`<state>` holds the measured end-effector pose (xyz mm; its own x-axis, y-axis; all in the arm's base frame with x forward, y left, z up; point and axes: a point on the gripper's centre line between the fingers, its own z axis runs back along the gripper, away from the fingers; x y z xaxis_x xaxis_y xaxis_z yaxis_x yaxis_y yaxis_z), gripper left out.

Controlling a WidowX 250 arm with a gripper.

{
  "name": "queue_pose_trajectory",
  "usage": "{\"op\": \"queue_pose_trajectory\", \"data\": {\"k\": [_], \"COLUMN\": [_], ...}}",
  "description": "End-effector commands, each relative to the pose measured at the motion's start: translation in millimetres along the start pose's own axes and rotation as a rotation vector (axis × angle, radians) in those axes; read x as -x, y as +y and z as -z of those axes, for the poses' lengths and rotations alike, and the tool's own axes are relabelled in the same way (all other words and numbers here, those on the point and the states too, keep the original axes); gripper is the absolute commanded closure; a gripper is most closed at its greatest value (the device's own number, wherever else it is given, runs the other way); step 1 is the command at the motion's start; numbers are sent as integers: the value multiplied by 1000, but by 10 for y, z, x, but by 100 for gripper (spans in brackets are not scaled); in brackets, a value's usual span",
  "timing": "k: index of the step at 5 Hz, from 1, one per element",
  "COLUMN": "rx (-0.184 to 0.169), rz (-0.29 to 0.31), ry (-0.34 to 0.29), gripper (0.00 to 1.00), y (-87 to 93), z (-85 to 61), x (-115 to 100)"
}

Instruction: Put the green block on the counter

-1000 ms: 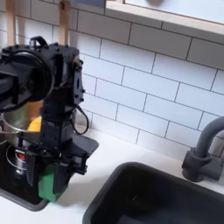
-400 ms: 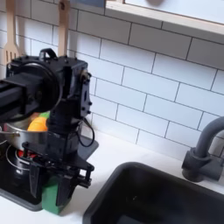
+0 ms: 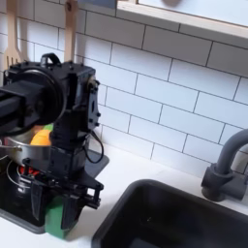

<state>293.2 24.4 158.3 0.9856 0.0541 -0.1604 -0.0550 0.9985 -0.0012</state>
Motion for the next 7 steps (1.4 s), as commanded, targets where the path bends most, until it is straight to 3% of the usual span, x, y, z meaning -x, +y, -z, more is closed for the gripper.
{"op": "queue_pose_trajectory", "data": {"k": [1, 2, 3, 4, 6, 7], "rx": [-1, -6, -27, -29, -27, -25], "rz": [-14, -20, -33, -45, 8, -6], "ry": [-7, -4, -40, 2, 50, 61], "gripper": [27, 0, 0, 0, 0, 0], "y": [11, 9, 36, 84, -9, 41], "z": [12, 10, -30, 36, 34, 50], "x": [-12, -14, -4, -18, 62, 68]}}
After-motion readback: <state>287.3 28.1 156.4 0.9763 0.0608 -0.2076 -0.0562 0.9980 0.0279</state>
